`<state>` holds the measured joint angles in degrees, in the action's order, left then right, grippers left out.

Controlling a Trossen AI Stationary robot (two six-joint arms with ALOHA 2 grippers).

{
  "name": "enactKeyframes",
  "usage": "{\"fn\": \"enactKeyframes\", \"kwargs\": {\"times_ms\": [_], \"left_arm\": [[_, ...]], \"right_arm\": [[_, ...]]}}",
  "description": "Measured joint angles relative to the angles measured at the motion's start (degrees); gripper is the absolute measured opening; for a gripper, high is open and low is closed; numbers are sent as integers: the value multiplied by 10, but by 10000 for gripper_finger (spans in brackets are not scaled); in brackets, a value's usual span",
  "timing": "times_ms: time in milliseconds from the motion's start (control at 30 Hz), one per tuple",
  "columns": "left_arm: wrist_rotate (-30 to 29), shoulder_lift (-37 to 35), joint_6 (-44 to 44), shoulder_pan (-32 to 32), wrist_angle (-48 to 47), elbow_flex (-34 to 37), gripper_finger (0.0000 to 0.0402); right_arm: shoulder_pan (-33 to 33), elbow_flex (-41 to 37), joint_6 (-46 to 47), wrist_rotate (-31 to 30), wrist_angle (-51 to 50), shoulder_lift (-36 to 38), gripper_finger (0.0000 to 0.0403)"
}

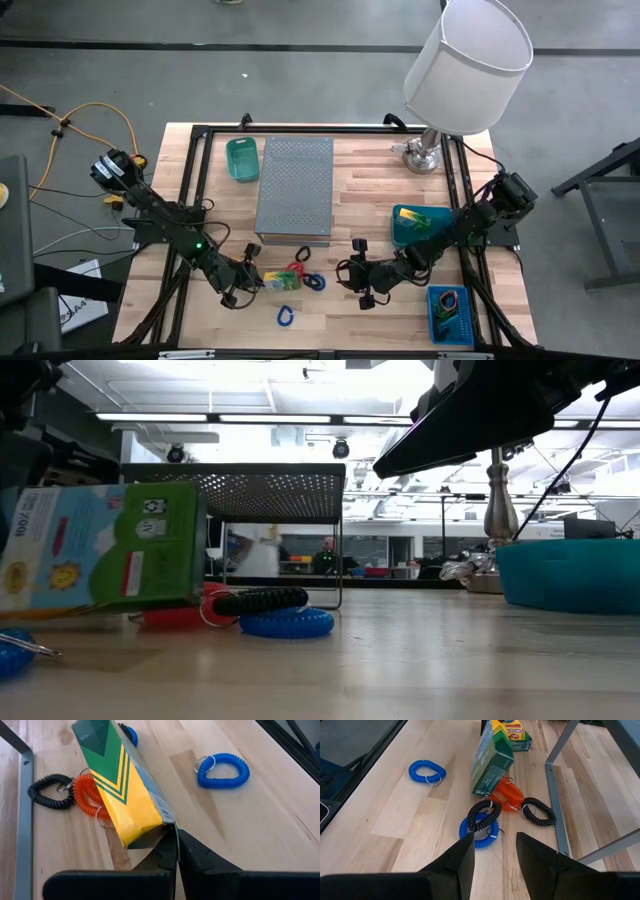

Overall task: Pick & Place Office Desk Supplies
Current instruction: Put the bottom crayon box into the blue bin

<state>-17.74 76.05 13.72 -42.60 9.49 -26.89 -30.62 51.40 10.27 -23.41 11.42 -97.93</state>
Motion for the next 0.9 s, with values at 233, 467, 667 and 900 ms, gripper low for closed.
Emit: {"fn": "enactKeyframes", "kwargs": {"times_ms": [233, 467, 667, 900], "left_arm": [[0, 0, 1, -7, 0, 0, 0], [2, 0, -2, -39, -1, -1, 0], [-2, 0, -27, -50, -12, -1, 0], [-23, 0, -71, -49, -19, -1, 0]], "right_arm": [[0, 0, 0, 0, 0, 0, 133], [0, 0, 0, 0, 0, 0, 133], [0, 0, 0, 0, 0, 0, 133], [0, 0, 0, 0, 0, 0, 133]]}}
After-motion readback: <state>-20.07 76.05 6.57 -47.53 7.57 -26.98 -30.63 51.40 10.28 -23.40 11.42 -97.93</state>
